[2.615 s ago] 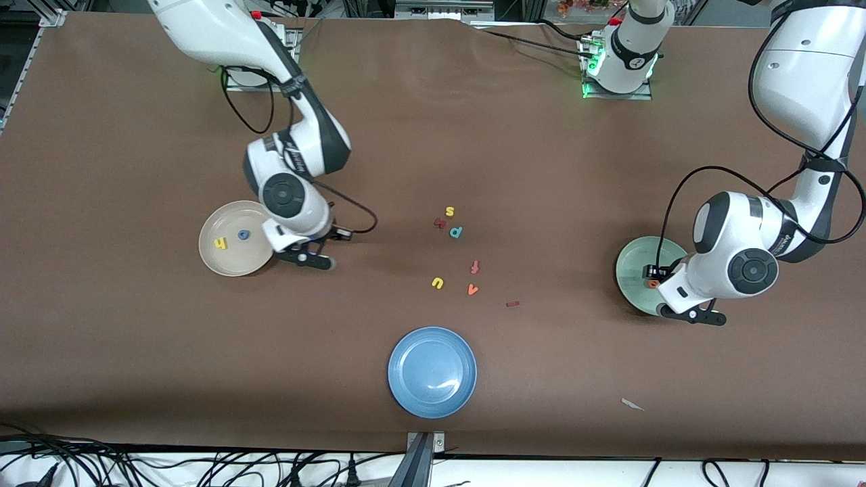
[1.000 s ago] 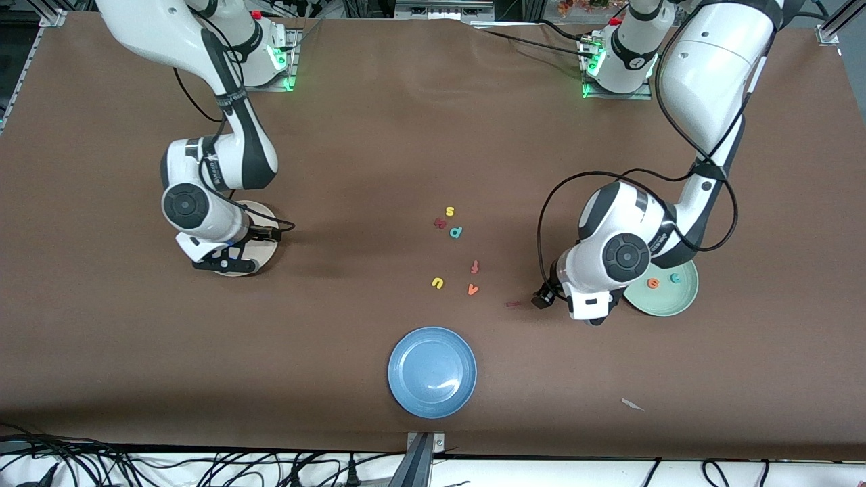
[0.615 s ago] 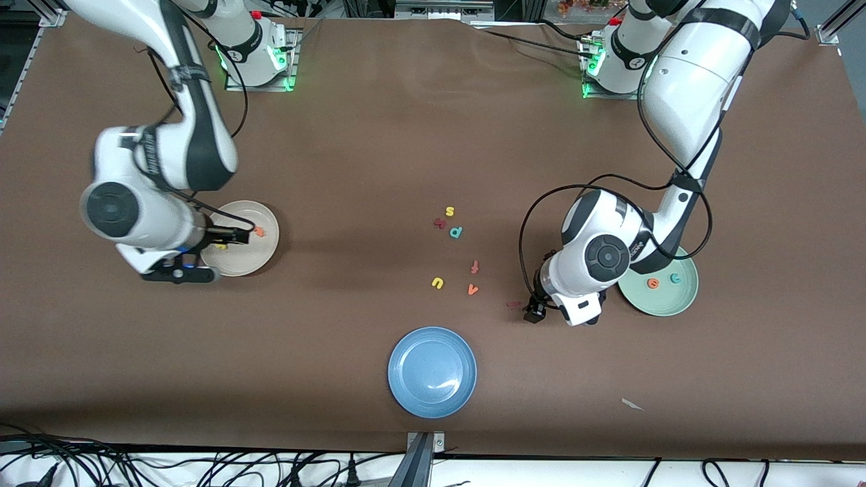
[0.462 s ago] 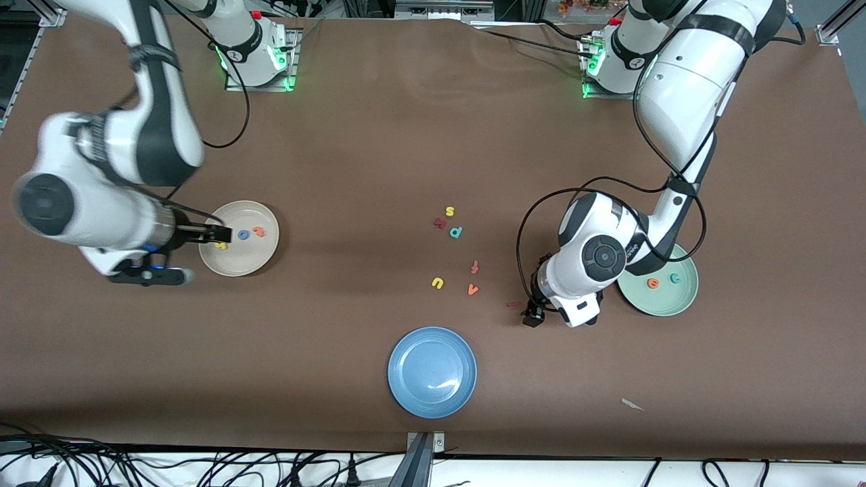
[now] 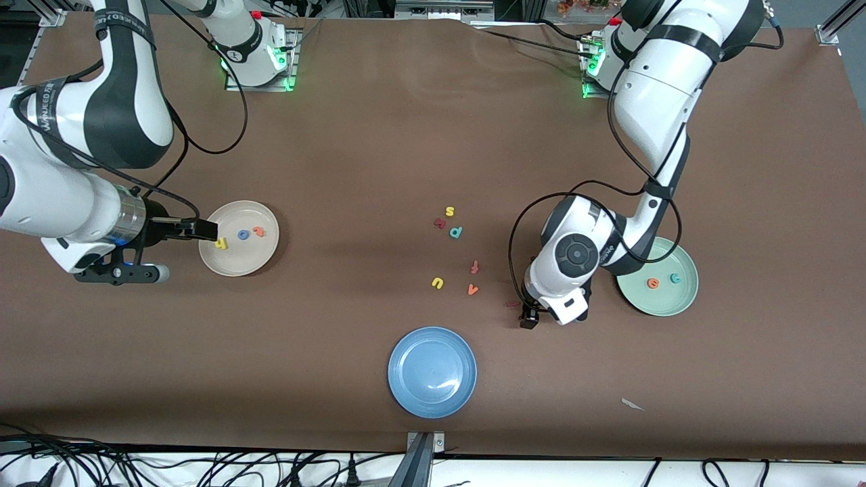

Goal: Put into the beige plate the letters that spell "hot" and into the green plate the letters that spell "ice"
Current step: 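Return the right arm to rest while the left gripper reaches pink f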

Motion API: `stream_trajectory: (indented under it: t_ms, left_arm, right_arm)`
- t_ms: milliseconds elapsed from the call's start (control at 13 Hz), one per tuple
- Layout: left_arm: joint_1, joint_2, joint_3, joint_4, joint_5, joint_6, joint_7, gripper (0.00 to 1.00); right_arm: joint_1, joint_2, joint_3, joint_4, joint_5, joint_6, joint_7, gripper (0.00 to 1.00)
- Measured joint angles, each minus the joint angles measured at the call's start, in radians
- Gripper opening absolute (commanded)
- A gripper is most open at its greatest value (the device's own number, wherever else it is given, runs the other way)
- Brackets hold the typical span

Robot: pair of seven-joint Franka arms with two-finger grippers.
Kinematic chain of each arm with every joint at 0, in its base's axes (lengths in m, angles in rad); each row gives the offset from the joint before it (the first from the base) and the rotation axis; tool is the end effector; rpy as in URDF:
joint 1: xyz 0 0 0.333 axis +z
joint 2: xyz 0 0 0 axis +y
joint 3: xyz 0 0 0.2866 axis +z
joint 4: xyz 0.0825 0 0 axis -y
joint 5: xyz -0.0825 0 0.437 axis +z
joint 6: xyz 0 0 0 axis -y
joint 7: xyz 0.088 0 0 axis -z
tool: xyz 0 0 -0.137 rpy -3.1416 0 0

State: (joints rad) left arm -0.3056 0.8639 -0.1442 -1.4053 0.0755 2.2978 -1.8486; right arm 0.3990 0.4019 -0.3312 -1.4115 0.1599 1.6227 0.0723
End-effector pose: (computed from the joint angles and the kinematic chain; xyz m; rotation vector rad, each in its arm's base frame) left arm 0.6848 -0.3123 0.1091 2.3585 1.9899 -0.0484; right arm 0.6859 0.0936 0.4004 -3.1128 0.0196 0.2663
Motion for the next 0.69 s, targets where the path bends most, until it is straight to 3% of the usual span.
stream_trajectory:
  t_ms: [692]
  left_arm:
    - [-0.050,0.066,0.037,0.070,0.000,0.000,-0.108,0.99]
  right_arm:
    - [-0.036,-0.001,0.010,0.010,-0.005,0.001,0.001,0.99]
